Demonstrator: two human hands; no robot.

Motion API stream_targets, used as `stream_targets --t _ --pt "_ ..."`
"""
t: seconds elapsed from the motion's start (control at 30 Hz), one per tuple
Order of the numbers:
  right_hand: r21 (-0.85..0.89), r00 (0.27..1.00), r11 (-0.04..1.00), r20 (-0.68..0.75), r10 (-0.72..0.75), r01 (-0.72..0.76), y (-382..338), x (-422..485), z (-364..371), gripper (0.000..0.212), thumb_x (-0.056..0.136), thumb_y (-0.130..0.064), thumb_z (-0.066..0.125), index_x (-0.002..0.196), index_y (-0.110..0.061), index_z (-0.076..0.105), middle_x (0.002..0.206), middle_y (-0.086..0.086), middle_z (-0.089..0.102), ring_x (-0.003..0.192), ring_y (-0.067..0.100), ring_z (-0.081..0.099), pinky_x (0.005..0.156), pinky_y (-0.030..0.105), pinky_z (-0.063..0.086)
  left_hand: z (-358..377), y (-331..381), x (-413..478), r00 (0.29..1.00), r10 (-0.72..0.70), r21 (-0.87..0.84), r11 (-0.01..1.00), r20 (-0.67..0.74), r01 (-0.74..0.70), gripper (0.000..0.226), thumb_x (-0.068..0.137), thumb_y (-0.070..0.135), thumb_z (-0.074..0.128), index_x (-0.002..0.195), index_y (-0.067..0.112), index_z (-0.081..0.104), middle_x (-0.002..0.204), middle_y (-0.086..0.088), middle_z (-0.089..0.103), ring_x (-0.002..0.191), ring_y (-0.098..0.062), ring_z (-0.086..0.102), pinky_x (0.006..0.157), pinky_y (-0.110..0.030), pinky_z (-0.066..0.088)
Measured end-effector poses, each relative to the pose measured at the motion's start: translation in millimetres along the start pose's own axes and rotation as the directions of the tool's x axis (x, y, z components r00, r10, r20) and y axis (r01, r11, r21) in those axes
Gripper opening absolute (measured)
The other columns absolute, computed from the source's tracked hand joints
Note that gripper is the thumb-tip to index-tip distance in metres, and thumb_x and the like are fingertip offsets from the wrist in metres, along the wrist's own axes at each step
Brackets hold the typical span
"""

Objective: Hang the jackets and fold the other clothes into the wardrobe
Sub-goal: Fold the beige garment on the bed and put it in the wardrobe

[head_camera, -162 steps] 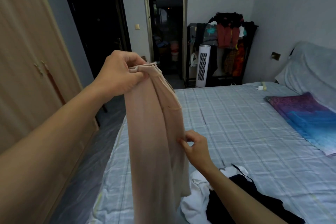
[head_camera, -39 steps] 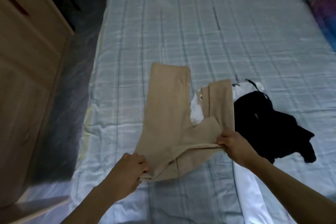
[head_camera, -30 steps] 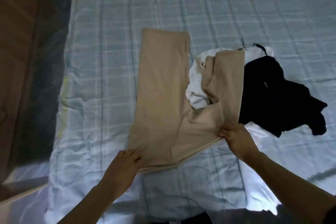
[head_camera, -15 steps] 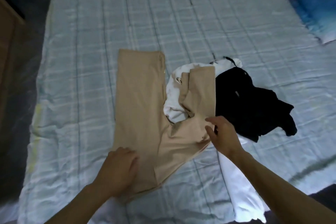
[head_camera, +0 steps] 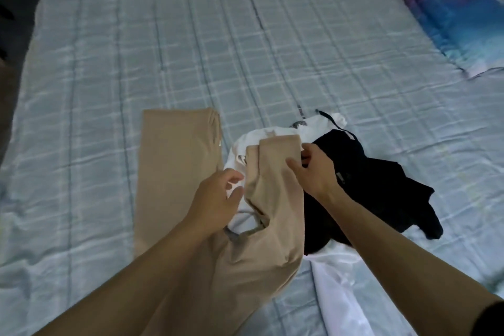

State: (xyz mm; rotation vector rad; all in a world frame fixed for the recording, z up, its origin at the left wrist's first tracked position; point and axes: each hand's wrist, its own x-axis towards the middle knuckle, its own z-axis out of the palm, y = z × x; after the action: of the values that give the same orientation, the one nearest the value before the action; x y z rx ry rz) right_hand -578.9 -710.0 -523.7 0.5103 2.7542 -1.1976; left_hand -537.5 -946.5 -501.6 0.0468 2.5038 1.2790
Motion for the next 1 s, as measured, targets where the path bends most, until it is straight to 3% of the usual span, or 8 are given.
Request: stream_targets --t 0.07,0.17,0.3,0.47,0.63,0.73,0.9,1.0 --pt "0.014 1.0 1.0 0.018 0.025 -0.026 -5.6 18.4 1.3 0.056 0.085 -0.034 0.072 0.132 -0.01 0.054 0.092 -0.01 0.062 0.085 0.004 0.061 0.061 0.005 0.037 8.7 10.8 35.8 1.0 0.018 -0.013 1.0 -0.014 -0.018 0.026 0.093 0.014 0.062 0.118 0.02 0.065 0.117 -0.004 0.062 0.104 -0.02 0.061 0.093 -0.034 0.048" --pt "0.037 0.995 0.994 0.019 0.101 -0.102 -8.9 39.4 7.4 0.052 0.085 -0.033 0.072 0.129 -0.01 0.056 0.084 -0.013 0.058 0.074 -0.002 0.054 0.054 0.007 0.037 18.2 14.0 84.9 1.0 0.007 0.087 0.996 0.005 -0.008 0.026 0.089 0.013 0.061 0.111 0.023 0.068 0.125 -0.005 0.058 0.117 -0.022 0.054 0.103 -0.032 0.041" --pt "0.087 0.989 0.986 -0.014 0.144 -0.143 -8.3 55.4 13.2 0.007 0.083 -0.022 0.067 0.089 -0.017 0.069 0.074 -0.011 0.065 0.073 0.008 0.064 0.053 0.013 0.039 20.4 6.3 124.3 0.968 -0.187 0.155 0.974 0.164 0.162 0.026 0.085 0.012 0.058 0.091 0.035 0.066 0.125 0.001 0.064 0.124 -0.021 0.054 0.11 -0.035 0.04" --pt "0.22 0.996 0.974 0.086 0.035 -0.053 -13.3 53.2 11.1 0.013 0.084 -0.015 0.067 0.072 -0.021 0.068 0.065 -0.01 0.066 0.059 -0.004 0.056 0.056 0.01 0.043 18.3 1.9 139.2 0.951 -0.241 0.046 0.971 0.193 0.237 0.032 0.084 0.005 0.059 0.085 0.036 0.069 0.113 0.01 0.07 0.112 -0.01 0.061 0.104 -0.029 0.046" --pt "0.441 0.931 0.897 0.322 -0.173 0.014 -19.5 48.3 3.6 0.019 0.082 -0.005 0.074 0.079 -0.023 0.074 0.105 -0.006 0.07 0.099 0.0 0.064 0.089 0.026 0.049 13.7 18.1 142.4 0.945 -0.283 -0.303 0.897 0.165 0.321 0.024 0.083 0.007 0.063 0.074 0.023 0.079 0.081 0.004 0.076 0.083 -0.017 0.07 0.077 -0.029 0.053" --pt "0.476 0.827 0.879 0.501 -0.256 -0.016 -20.8 47.0 -2.4 0.017 0.074 -0.019 0.081 0.078 -0.035 0.075 0.142 -0.004 0.048 0.136 -0.005 0.038 0.108 0.03 0.038 4.3 29.0 144.6 0.929 -0.263 -0.585 0.723 0.259 0.368 0.02 0.075 0.021 0.069 0.083 0.006 0.079 0.09 -0.014 0.077 0.09 -0.029 0.074 0.084 -0.033 0.058" --pt "0.458 0.849 0.889 0.467 -0.248 0.008 -16.6 52.5 -10.3 0.018 0.071 -0.028 0.085 0.087 -0.031 0.077 0.156 -0.016 0.029 0.146 -0.004 0.02 0.117 0.034 0.023 -6.2 33.9 141.9 0.942 -0.173 -0.716 0.614 0.287 0.331 0.022 0.085 0.014 0.062 0.085 -0.002 0.077 0.1 -0.024 0.074 0.093 -0.031 0.072 0.086 -0.034 0.059" --pt "0.482 0.829 0.874 0.514 -0.221 -0.066 -17.5 50.8 -15.3 0.019 0.071 -0.02 0.086 0.087 -0.027 0.078 0.15 -0.02 0.037 0.144 -0.005 0.023 0.116 0.033 0.03 -7.7 37.2 138.5 0.949 -0.167 -0.727 0.611 0.269 0.313 0.021 0.091 0.007 0.061 0.081 -0.002 0.077 0.095 -0.026 0.073 0.09 -0.03 0.072 0.087 -0.034 0.058"
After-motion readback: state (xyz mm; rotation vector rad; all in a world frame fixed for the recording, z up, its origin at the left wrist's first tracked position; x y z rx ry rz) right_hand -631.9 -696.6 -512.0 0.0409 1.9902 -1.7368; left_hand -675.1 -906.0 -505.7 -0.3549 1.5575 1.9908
